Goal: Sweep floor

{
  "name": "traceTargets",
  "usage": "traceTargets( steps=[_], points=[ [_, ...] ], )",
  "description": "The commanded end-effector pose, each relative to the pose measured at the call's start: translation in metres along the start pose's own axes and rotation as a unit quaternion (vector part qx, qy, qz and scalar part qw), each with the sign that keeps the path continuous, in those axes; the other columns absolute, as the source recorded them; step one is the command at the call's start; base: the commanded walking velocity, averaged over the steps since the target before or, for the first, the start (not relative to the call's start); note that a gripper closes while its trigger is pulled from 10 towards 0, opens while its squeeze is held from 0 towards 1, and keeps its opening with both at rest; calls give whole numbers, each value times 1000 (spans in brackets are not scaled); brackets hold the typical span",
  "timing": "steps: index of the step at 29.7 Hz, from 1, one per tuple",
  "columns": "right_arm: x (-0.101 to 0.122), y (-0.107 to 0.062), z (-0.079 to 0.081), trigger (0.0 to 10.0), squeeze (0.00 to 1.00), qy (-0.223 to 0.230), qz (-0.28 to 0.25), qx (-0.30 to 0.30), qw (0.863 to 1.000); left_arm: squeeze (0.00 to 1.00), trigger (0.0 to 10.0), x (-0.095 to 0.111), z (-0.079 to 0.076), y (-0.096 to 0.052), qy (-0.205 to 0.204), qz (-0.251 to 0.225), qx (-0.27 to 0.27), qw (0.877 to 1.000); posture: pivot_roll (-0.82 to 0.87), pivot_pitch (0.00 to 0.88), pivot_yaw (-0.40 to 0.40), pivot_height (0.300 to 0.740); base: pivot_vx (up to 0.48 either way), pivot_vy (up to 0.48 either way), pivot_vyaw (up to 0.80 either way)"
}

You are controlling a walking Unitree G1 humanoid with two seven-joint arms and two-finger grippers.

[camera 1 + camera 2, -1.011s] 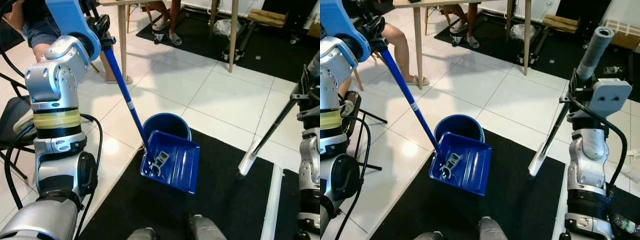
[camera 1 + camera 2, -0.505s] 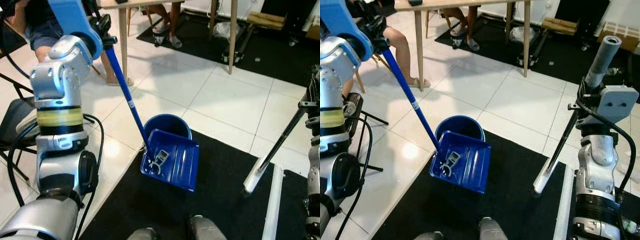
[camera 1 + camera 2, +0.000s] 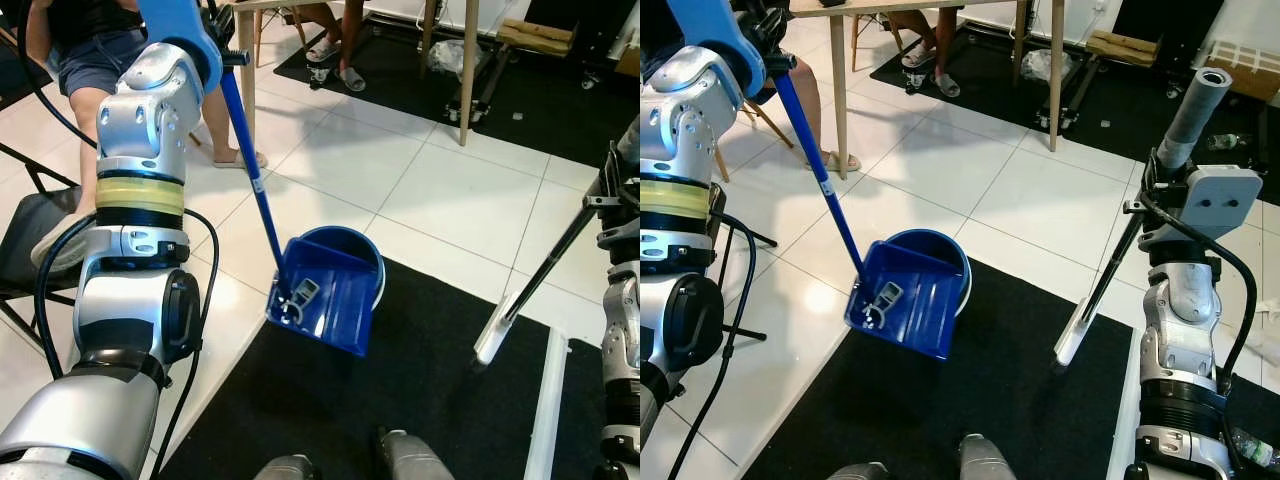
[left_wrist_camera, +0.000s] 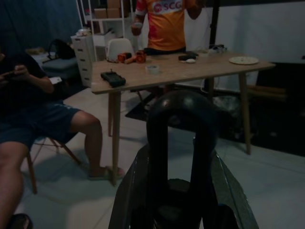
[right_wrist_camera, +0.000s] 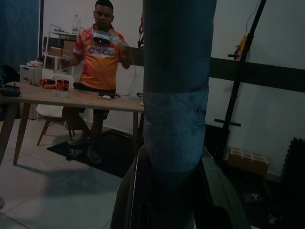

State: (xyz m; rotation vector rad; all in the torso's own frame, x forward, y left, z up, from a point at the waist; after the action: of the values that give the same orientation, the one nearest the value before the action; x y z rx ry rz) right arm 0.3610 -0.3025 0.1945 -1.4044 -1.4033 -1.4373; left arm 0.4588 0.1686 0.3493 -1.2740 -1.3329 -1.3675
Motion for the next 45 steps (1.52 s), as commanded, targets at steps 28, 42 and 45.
traceTargets(
  steps=[28,42,45],
  points=[
    [0,7,10,10000,0,5,-13,10,1000,0,10000,27,11,16,97,-67,44,992,6,34,37,740,0,0,0],
    [-3,7,10,10000,0,3,-9,13,1000,0,10000,48,14,14,90,-112,59,988,6,42,30,740,0,0,0],
    [-3,7,10,10000,0,3,-9,13,1000,0,10000,49,16,14,95,-108,65,987,6,42,30,740,0,0,0]
  ],
)
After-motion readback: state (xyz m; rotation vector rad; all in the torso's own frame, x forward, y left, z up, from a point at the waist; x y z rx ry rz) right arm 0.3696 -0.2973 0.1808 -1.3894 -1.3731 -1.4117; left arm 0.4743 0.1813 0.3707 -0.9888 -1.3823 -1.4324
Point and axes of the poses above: a point about 5 cm out from each wrist's last joint towards the gripper, its own y axis pointing out of the wrist towards the gripper, its own x axis along the axis of the wrist's last joint, z = x × y, the point moved 6 cm from there along y, pointing out of the wrist towards the gripper, and after that the axes turned 4 degrees about -y, right-handed, at the moved point
